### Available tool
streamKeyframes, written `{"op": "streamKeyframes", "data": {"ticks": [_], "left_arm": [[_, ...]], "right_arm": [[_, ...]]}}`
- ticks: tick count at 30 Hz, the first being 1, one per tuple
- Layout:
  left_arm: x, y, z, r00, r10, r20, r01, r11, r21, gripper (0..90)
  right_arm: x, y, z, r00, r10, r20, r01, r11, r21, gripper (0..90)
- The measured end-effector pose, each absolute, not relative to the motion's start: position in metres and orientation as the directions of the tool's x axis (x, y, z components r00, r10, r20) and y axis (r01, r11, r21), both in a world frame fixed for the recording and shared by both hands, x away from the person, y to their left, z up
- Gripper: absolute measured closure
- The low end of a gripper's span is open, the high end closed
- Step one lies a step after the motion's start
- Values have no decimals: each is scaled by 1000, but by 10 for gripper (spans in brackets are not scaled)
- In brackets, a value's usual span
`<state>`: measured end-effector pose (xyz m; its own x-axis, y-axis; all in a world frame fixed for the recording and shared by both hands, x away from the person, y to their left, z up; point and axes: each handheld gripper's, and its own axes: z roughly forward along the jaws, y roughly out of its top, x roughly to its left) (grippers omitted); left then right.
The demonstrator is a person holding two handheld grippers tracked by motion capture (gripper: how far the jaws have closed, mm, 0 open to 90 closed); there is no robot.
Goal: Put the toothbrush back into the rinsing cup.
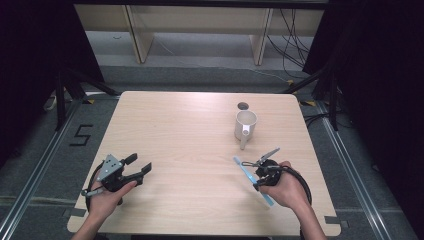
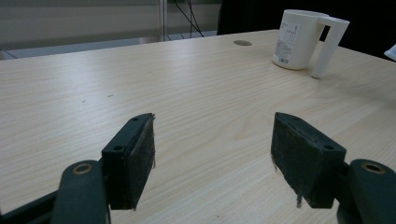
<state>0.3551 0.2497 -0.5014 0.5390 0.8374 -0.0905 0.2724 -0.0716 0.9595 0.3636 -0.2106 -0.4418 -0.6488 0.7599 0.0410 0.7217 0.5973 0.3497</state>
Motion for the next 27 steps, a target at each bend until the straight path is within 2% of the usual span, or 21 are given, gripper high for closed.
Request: {"op": "streamKeyframes", "data": {"ticks": [1,10,11,12,18,27], "left_arm": [[355,250,-501,540,837,-93,269,-66,961,299],[356,249,-500,537,838,-96,268,-62,961,299],[357,249,-501,543,834,-100,259,-53,964,299],[357,249,-501,541,835,-99,261,-56,964,299],[357,250,-500,534,840,-99,268,-58,962,299],[357,254,-502,525,844,-114,266,-35,963,299]], "right_arm": [[363,-213,-440,-626,779,41,733,570,370,794],[362,-220,-439,-622,781,62,715,534,451,794],[361,-219,-439,-596,800,70,729,503,465,793],[362,-221,-439,-620,782,61,707,523,475,793],[361,-227,-436,-615,786,60,687,497,530,793],[359,-237,-435,-562,826,53,652,403,642,793]]}}
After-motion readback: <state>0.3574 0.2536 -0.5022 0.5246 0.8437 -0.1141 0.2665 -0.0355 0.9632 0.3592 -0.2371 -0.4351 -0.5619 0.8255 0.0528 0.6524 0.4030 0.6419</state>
